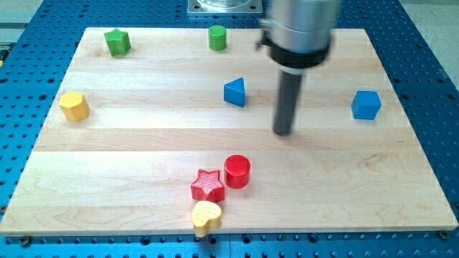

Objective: Place the red blocks parallel to each other

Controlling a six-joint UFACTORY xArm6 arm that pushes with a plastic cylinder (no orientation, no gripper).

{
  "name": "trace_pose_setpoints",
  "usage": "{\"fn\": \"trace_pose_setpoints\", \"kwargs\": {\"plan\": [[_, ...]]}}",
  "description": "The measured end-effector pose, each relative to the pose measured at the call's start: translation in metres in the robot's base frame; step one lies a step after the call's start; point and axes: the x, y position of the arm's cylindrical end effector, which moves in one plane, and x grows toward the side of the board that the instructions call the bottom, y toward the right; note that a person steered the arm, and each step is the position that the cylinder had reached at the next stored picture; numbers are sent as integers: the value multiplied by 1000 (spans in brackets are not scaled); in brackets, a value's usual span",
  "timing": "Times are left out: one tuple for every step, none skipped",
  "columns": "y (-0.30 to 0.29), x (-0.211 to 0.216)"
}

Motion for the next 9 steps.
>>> {"fn": "trace_pose_setpoints", "kwargs": {"plan": [[11,86],[-16,134],[-21,135],[-21,135],[-37,134],[-55,135],[-59,135],[-62,135],[-83,135]]}}
